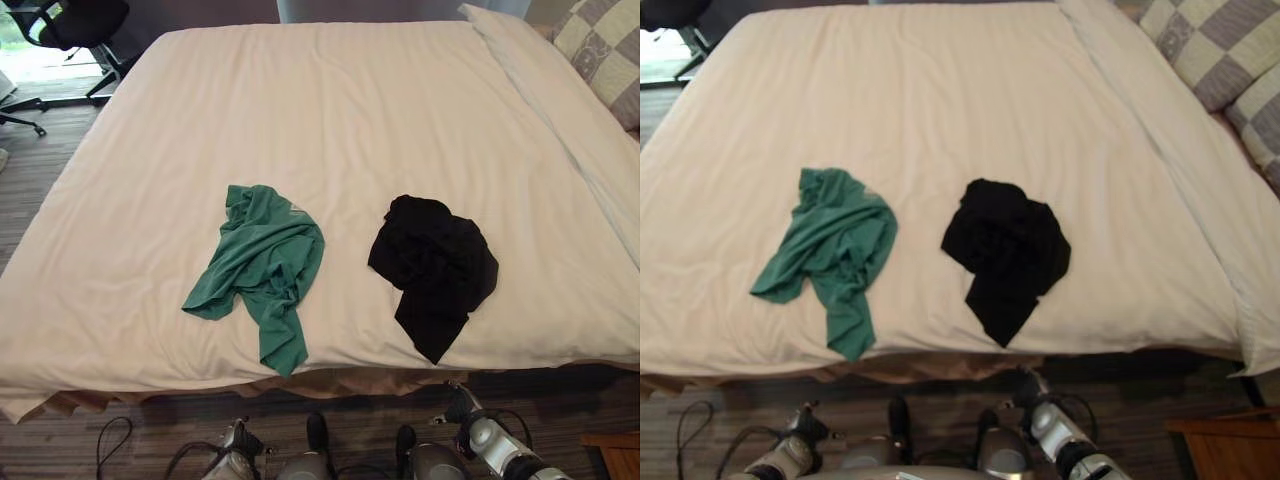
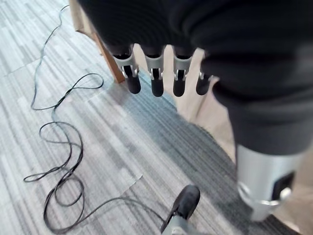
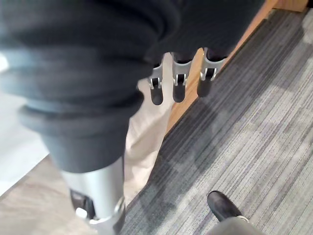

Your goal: Tidy up the quilt and then pick up the clothes from the bed and put them into the laundry hamper.

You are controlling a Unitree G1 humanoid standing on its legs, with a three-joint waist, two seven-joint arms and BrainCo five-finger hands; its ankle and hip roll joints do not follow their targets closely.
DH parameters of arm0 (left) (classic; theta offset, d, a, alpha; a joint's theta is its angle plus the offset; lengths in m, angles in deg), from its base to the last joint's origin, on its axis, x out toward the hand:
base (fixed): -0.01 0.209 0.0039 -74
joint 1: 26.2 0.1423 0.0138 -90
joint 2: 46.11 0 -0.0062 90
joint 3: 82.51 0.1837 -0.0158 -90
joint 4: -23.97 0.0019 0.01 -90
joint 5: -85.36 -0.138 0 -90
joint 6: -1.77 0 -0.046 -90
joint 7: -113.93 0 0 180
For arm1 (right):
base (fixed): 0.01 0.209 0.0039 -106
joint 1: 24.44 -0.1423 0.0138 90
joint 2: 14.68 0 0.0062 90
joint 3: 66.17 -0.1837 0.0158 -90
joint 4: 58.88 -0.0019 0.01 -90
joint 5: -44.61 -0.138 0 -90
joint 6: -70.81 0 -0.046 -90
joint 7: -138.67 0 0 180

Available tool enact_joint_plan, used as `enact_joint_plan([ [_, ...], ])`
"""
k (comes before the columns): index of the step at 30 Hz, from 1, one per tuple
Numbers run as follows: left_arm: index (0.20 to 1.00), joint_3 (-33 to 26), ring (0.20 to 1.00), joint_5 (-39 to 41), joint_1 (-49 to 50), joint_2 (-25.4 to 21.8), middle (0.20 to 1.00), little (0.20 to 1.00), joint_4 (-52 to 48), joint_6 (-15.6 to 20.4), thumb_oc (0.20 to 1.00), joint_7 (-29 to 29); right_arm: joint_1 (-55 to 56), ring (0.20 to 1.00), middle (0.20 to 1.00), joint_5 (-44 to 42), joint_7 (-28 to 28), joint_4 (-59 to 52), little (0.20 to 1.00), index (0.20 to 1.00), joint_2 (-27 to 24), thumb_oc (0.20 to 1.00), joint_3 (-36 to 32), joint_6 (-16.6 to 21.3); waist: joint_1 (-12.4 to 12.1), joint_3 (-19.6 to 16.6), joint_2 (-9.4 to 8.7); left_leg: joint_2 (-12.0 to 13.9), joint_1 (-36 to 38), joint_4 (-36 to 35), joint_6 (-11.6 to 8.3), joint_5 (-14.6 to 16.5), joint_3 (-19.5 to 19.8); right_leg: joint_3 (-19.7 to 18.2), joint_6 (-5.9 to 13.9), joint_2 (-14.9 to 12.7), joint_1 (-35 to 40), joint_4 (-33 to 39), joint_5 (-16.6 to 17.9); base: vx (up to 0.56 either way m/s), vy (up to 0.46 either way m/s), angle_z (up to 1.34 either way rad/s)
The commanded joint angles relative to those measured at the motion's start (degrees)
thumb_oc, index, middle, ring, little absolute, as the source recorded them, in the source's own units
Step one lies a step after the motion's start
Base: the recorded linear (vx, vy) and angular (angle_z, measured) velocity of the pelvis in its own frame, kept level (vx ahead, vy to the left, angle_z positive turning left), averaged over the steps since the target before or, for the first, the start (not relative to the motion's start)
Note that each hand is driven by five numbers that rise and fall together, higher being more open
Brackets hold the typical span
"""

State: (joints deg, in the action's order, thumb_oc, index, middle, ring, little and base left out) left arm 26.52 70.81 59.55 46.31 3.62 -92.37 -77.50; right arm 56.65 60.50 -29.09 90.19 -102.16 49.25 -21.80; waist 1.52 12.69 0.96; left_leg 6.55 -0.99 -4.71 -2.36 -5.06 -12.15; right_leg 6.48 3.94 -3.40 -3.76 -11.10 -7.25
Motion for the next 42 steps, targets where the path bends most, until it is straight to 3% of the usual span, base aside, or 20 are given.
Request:
enact_joint_plan([
  [1,1.0,-1.52,1.0,1.87,-4.43,-0.91,1.0,1.0,-0.43,1.34,1.0,-1.51,-1.3,1.0,1.0,0.4,0.64,-0.97,1.0,1.0,-1.46,1.0,1.37,-0.27,0.64,1.11,-3.32,-3.61,-1.01,5.05,-0.76,7.0,0.55,-2.4,2.54,-0.64,5.65,11.56,2.01,-0.07,0.01,-0.09],
  [2,1.0,-2.02,1.0,2.66,-4.55,-0.47,1.0,1.0,-0.39,1.5,1.0,-1.56,-1.32,1.0,1.0,-0.19,0.75,-0.38,1.0,1.0,-1.95,1.0,0.68,-0.45,0.54,1.44,-3.12,-4.1,-2.52,7.34,-1.07,7.19,1.16,-2.23,2.39,-1.17,5.8,12.45,2.33,-0.2,0.078,0.04],
  [3,1.0,-2.5,1.0,3.81,-4.7,0.22,1.0,1.0,-0.03,1.43,1.0,-1.95,-1.41,1.0,1.0,-1.83,1.57,0.76,1.0,1.0,-2.99,1.0,-1.35,-0.89,0.78,2.41,-3.22,-3.39,-5.05,11.59,-2.61,7.43,1.23,-1.58,2.26,-2.67,5.51,13.33,2.95,-0.2,0.076,0.1],
  [4,1.0,-2.49,1.0,3.82,-4.73,0.24,1.0,1.0,-0.02,1.43,1.0,-1.96,-1.43,1.0,1.0,-1.84,1.57,0.78,1.0,1.0,-3.0,1.0,-1.36,-0.88,0.86,2.39,-3.16,-3.33,-5.28,11.95,-2.63,7.61,1.35,-1.48,2.25,-2.63,5.5,13.35,2.94,-0.22,0.12,0.3],
  [5,1.0,-2.82,1.0,4.11,-4.5,0.54,1.0,1.0,0.25,1.33,1.0,-2.19,-1.28,1.0,1.0,-2.59,2.09,1.38,1.0,1.0,-3.36,1.0,-2.49,-1.2,1.31,2.44,-3.24,-1.91,-5.57,13.52,-3.03,8.14,0.07,-0.85,2.53,-3.59,5.04,13.38,3.22,-0.09,0.171,0.39],
  [6,1.0,-4.41,1.0,4.55,-3.41,0.26,1.0,1.0,1.21,0.68,1.0,-2.6,-0.32,1.0,1.0,-4.31,2.65,2.46,1.0,1.0,-3.91,1.0,-5.01,-1.38,1.97,1.34,-2.96,-0.28,-2.64,11.63,-2.96,8.99,-1.0,-0.17,3.22,-4.14,4.2,12.92,3.36,-0.04,0.188,0.36],
  [7,1.0,-5.55,1.0,5.69,-2.48,-0.05,1.0,1.0,1.71,0.56,1.0,-3.26,0.18,1.0,1.0,-5.25,2.8,2.52,1.0,1.0,-3.71,1.0,-5.64,-1.06,1.99,0.52,-2.35,-0.55,-0.48,9.19,-2.63,9.19,0.26,-0.03,3.57,-3.58,4.46,12.74,3.07,0.04,0.174,0.07],
  [11,1.0,-11.33,1.0,8.39,-0.34,-3.72,1.0,1.0,3.3,0.55,1.0,-5.52,3.39,1.0,1.0,-9.25,5.12,0.51,1.0,1.0,-4.04,1.0,-12.1,-0.9,3.53,-1.76,-1.55,-0.61,4.37,-0.05,-2.67,6.82,-0.76,0.66,4.05,-3.57,3.85,11.26,3.69,0.06,0.133,0.25],
  [14,1.0,-18.36,1.0,13.33,1.32,-8.41,1.0,1.0,1.59,1.77,1.0,-8.86,6.73,1.0,1.0,-9.67,7.54,-5.1,1.0,1.0,-6.4,1.0,-16.76,-0.06,3.73,-1.73,-1.92,-0.6,5.82,-0.29,-2.7,7.1,-1.5,0.85,4.88,-4.32,4.65,11.26,4.28,0.03,0.072,0.04],
  [17,1.0,-23.5,1.0,16.69,3.32,-11.5,1.0,1.0,-2.0,3.39,1.0,-11.42,10.4,1.0,1.0,-8.08,9.4,-11.86,1.0,1.0,-8.98,1.0,-20.92,0.28,3.82,-1.78,-2.13,-0.67,6.06,-0.29,-2.79,7.04,-1.59,1.24,5.41,-4.85,5.03,11.54,4.81,0.01,0.053,-0.02],
  [18,1.0,-28.83,1.0,20.82,5.46,-13.69,1.0,1.0,-6.79,5.78,1.0,-13.56,13.01,1.0,1.0,-6.25,11.65,-16.78,1.0,1.0,-11.76,1.0,-24.68,0.76,3.73,-1.9,-2.3,-0.78,6.52,-0.29,-2.75,7.34,-1.85,1.39,5.9,-5.32,5.49,11.7,5.07,0.03,0.042,0.03],
  [20,1.0,-34.15,1.0,24.78,8.13,-15.22,1.0,1.0,-11.68,7.75,1.0,-14.57,15.37,1.0,1.0,-2.96,13.23,-22.51,1.0,1.0,-14.14,1.0,-28.42,0.74,3.43,-2.07,-2.46,-0.78,7.06,-0.29,-2.75,7.76,-1.71,1.67,6.34,-5.74,6.21,11.92,5.05,0.06,0.031,0.04],
  [24,1.0,-37.61,1.0,23.27,10.54,-17.8,1.0,1.0,-22.21,10.08,1.0,-15.65,16.82,1.0,1.0,1.89,14.98,-30.51,1.0,1.0,-17.99,1.0,-32.95,1.38,3.03,-2.67,-2.61,-0.74,7.5,-0.29,-2.82,8.15,-1.66,1.96,6.71,-6.11,7.01,12.66,5.17,0.03,-0.001,0.02],
  [27,1.0,-37.0,1.0,14.82,10.24,-22.74,1.0,1.0,-38.4,10.71,1.0,-15.79,15.59,1.0,1.0,7.46,16.3,-39.72,1.0,1.0,-23.5,1.0,-36.29,2.28,2.53,-2.67,-2.47,-0.65,7.6,-0.29,-2.73,8.09,-1.57,2.24,6.9,-6.27,7.35,13.23,5.56,0.02,-0.005,0.04],
  [30,1.0,-35.51,1.0,12.8,8.29,-24.83,1.0,1.0,-46.12,12.28,1.0,-14.47,13.76,1.0,1.0,8.62,16.33,-43.12,1.0,1.0,-25.42,1.0,-36.03,2.86,2.5,-2.54,-2.43,-0.58,7.68,-0.29,-2.72,8.16,-1.48,2.19,6.87,-6.26,7.48,13.58,5.67,0.01,-0.009,0.05],
  [32,1.0,-32.91,1.0,10.6,5.15,-28.8,1.0,1.0,-57.75,14.42,1.0,-11.33,11.01,1.0,1.0,9.77,14.78,-47.64,1.0,1.0,-27.5,1.0,-33.64,3.86,2.56,-2.5,-2.26,-0.49,7.97,-0.29,-2.76,8.52,-1.63,2.11,6.98,-6.26,7.74,13.96,5.66,0.02,-0.011,0.01],
  [34,1.0,-32.25,1.0,10.29,4.47,-29.59,1.0,1.0,-59.15,14.24,1.0,-10.48,10.26,1.0,1.0,9.76,14.22,-48.31,1.0,1.0,-27.82,1.0,-33.02,4.01,2.61,-2.46,-2.34,-0.44,7.67,-0.29,-2.78,8.09,-1.8,2.1,6.9,-6.27,7.44,14.1,6.05,-0.01,-0.012,-0.02],
  [39,1.0,-18.06,1.0,4.47,-8.56,-32.29,1.0,1.0,-55.18,10.22,1.0,-7.04,0.74,1.0,1.0,9.87,11.73,-52.4,1.0,1.0,-28.63,1.0,-23.42,4.51,4.23,0.75,-2.17,-0.1,5.57,-0.29,-2.75,7.09,-3.11,0.82,6.86,-5.93,4.22,13.94,6.91,-0.09,-0.013,-0.11],
  [42,1.0,-13.31,1.0,2.68,-13.9,-32.64,1.0,1.0,-51.46,9.07,1.0,-6.92,-2.44,1.0,1.0,9.85,11.7,-52.66,1.0,1.0,-28.3,1.0,-20.45,4.41,4.79,2.2,-1.96,0.1,3.91,-0.29,-2.77,6.38,-3.75,0.08,6.83,-5.73,1.97,13.49,7.35,-0.11,0.003,-0.14],
])
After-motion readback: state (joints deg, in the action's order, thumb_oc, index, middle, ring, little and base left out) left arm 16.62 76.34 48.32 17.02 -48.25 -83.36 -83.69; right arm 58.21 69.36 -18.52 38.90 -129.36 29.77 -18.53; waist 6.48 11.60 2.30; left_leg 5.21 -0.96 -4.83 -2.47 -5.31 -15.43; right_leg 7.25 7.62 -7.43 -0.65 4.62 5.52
